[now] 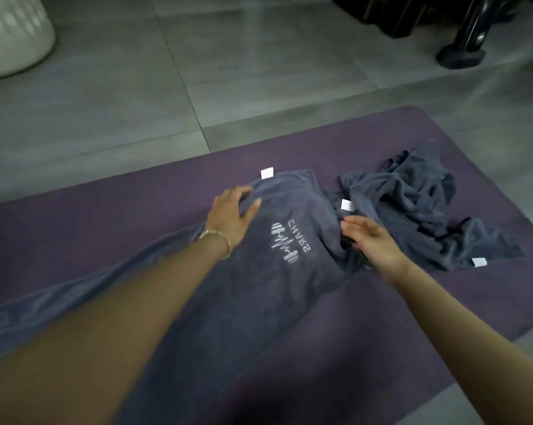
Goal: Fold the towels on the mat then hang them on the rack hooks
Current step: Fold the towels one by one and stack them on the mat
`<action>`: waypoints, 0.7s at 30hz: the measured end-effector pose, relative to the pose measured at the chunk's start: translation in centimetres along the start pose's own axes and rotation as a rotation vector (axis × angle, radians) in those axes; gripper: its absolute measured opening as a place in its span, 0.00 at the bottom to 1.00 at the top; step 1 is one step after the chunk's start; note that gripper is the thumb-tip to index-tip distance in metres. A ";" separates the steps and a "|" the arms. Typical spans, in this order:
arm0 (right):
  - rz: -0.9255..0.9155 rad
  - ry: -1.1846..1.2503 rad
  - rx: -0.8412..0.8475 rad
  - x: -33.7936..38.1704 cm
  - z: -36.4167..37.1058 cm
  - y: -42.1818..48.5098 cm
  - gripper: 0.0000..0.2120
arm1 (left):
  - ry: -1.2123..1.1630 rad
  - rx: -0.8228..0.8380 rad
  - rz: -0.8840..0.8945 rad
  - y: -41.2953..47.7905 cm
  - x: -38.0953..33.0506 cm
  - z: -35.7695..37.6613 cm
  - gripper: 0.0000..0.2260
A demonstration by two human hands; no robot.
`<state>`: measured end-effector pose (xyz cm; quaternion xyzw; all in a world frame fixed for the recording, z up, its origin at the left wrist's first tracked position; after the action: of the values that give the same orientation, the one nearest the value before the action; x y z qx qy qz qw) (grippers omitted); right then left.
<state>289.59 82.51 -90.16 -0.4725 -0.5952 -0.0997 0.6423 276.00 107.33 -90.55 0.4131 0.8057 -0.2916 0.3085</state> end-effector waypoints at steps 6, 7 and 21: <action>-0.040 -0.446 -0.073 -1.9 -0.1 -1.2 0.21 | 0.202 0.220 0.082 -7.0 1.2 7.3 0.36; -0.036 -0.490 -0.100 -2.4 -0.4 -1.6 0.22 | 0.234 0.256 0.055 -7.6 1.6 8.2 0.38; -0.084 -0.013 0.041 -5.2 -3.3 -5.0 0.11 | 0.396 0.420 -0.034 -10.4 0.9 11.5 0.49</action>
<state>286.96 75.16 -91.70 -0.4344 -0.6206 -0.1114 0.6432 269.77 94.33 -96.31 0.5034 0.7788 -0.3710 0.0480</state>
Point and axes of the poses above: each hand's wrist, its own y-axis towards the middle knuckle, its own z-axis out of the palm, x = y × z, the point moved 8 cm from there along y, towards the middle knuckle, and after that the axes turned 11 degrees about x, right-handed, at the moved point
